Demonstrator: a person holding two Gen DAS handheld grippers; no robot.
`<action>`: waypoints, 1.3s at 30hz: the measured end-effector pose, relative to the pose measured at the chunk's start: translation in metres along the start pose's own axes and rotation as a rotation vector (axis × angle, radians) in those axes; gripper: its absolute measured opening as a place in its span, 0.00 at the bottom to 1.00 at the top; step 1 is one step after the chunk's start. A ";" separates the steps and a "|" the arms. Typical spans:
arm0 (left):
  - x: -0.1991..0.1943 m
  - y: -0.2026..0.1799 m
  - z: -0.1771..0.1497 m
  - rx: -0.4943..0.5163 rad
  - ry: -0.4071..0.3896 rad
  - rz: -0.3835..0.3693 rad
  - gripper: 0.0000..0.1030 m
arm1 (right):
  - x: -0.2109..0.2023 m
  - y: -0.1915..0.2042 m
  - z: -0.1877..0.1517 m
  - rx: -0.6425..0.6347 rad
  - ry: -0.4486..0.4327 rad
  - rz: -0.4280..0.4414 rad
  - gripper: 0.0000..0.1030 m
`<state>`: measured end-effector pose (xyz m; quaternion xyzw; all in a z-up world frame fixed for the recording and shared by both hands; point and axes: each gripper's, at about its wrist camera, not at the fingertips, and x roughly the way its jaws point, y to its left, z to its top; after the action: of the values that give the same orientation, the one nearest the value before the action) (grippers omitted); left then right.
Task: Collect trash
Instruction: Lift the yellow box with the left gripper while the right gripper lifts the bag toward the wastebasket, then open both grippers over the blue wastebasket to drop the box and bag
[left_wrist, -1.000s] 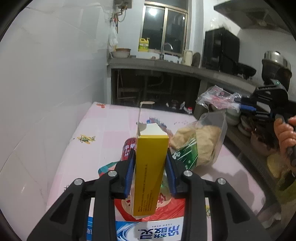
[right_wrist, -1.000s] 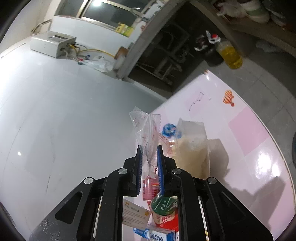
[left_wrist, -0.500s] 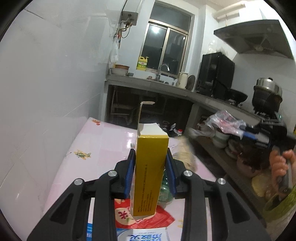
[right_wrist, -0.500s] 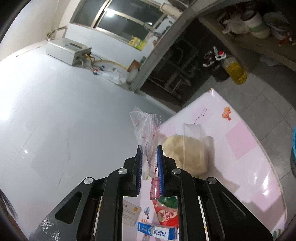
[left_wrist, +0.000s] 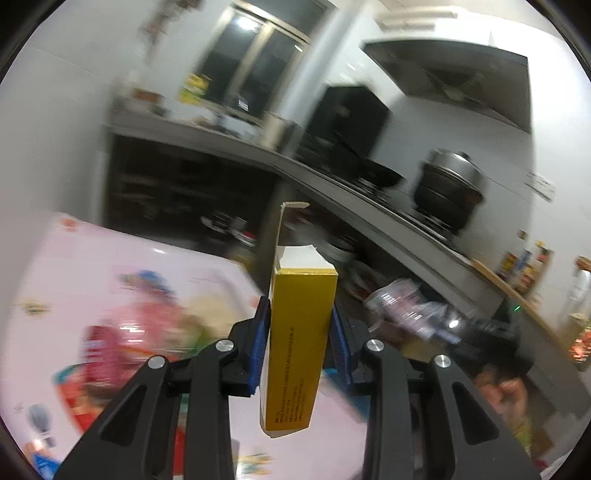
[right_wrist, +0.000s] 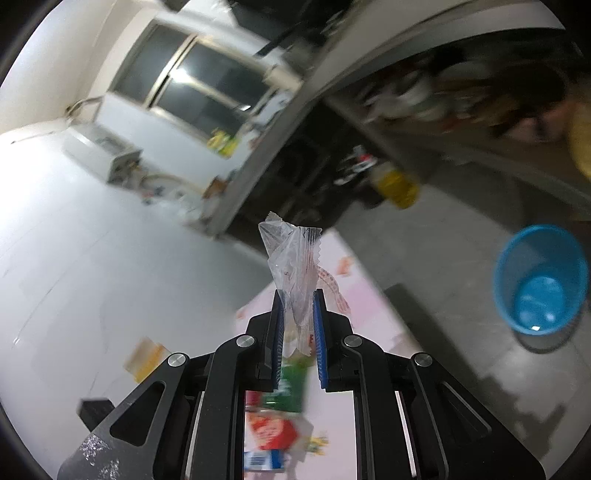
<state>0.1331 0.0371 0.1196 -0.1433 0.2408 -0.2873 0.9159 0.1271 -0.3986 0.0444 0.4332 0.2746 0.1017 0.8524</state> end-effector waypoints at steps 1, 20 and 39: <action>0.013 -0.008 0.004 -0.001 0.027 -0.037 0.29 | -0.009 -0.012 -0.001 0.011 -0.022 -0.043 0.13; 0.405 -0.186 -0.114 0.136 0.878 -0.137 0.31 | 0.007 -0.239 -0.020 0.371 -0.004 -0.490 0.13; 0.443 -0.183 -0.113 0.189 0.822 -0.060 0.72 | 0.023 -0.289 -0.024 0.291 0.048 -0.761 0.60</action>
<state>0.3088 -0.3858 -0.0616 0.0610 0.5546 -0.3678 0.7439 0.1144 -0.5474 -0.2056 0.4141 0.4465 -0.2507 0.7525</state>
